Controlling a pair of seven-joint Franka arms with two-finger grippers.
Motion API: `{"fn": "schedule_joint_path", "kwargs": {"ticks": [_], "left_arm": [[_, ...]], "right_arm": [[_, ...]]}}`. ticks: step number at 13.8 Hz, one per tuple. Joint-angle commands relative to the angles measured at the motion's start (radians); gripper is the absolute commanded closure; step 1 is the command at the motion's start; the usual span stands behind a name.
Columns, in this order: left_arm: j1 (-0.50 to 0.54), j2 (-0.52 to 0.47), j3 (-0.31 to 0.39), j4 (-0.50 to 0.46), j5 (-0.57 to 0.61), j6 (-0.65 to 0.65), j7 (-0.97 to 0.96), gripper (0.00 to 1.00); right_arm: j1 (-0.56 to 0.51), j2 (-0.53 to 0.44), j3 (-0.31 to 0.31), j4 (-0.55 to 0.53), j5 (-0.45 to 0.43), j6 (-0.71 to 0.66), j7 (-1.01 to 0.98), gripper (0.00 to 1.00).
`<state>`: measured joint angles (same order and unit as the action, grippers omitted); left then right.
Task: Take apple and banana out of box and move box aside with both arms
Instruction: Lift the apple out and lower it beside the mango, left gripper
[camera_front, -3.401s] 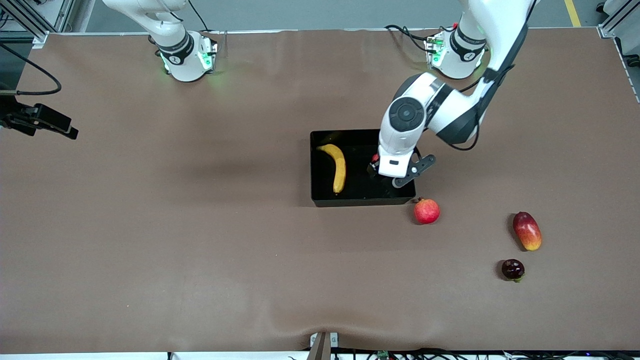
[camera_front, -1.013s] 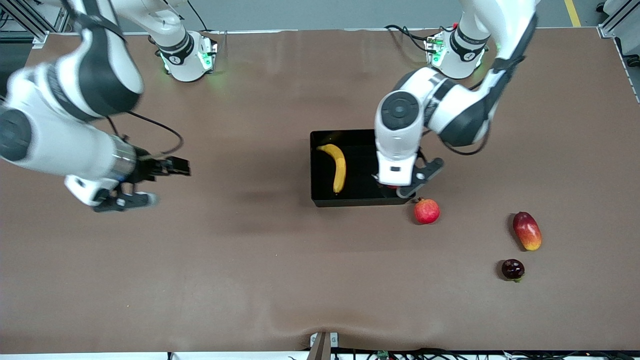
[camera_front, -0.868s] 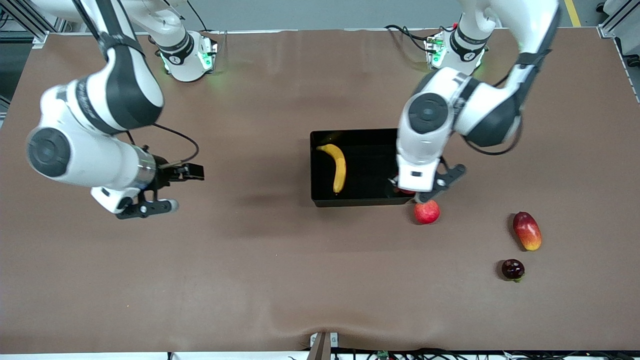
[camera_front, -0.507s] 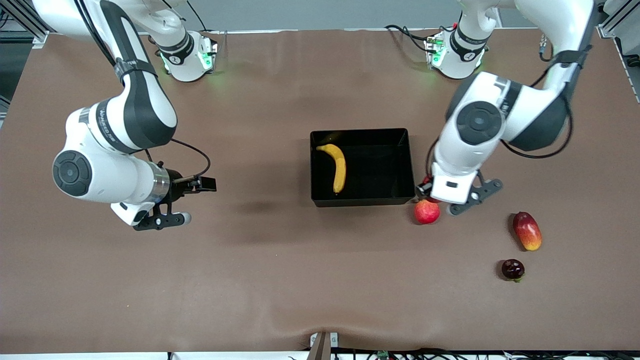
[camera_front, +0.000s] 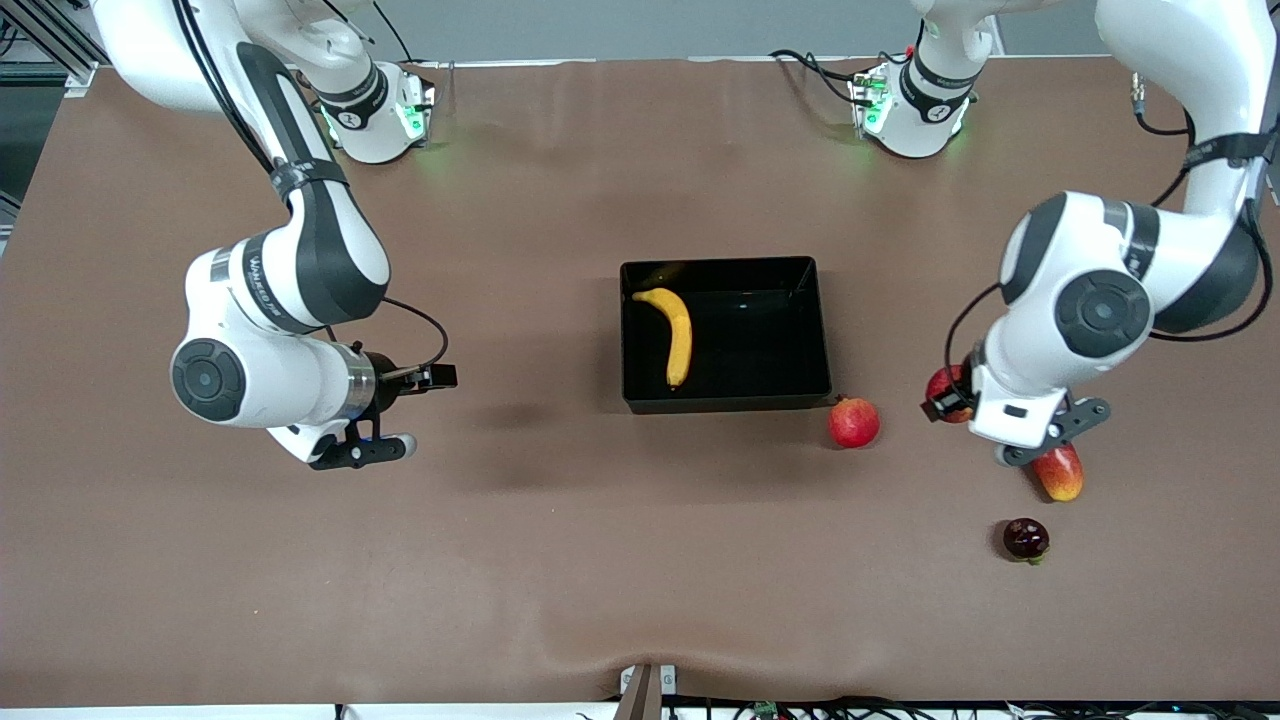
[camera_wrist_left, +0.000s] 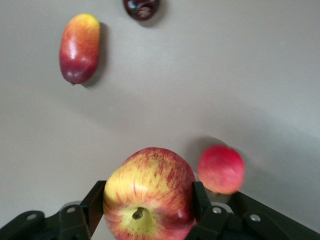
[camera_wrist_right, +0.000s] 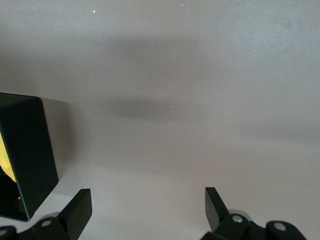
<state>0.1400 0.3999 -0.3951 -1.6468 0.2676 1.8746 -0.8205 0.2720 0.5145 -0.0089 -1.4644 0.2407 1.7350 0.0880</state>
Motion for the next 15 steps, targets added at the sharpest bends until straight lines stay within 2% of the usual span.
{"fn": "schedule_joint_path", "kwargs": {"ticks": [1, 4, 6, 11, 15], "left_arm": [[0.041, 0.048, -0.005, 0.001, 0.028, 0.052, 0.038, 1.00], [0.067, 0.147, -0.004, 0.039, 0.054, 0.150, 0.038, 1.00], [0.072, 0.219, -0.004, 0.056, 0.135, 0.219, 0.037, 1.00], [0.020, 0.316, -0.005, 0.093, 0.137, 0.299, 0.035, 1.00], [-0.028, 0.407, -0.005, 0.165, 0.139, 0.313, 0.037, 1.00]], "right_arm": [[-0.034, 0.056, -0.003, 0.019, 0.020, 0.030, 0.001, 0.00], [-0.077, 0.093, -0.003, 0.019, 0.029, 0.055, -0.034, 0.00], [-0.079, 0.101, -0.003, 0.019, 0.031, 0.055, -0.048, 0.00], [-0.074, 0.111, -0.002, 0.006, 0.029, 0.086, -0.069, 0.00], [-0.051, 0.047, -0.002, -0.126, 0.028, 0.231, -0.096, 0.00]]}}
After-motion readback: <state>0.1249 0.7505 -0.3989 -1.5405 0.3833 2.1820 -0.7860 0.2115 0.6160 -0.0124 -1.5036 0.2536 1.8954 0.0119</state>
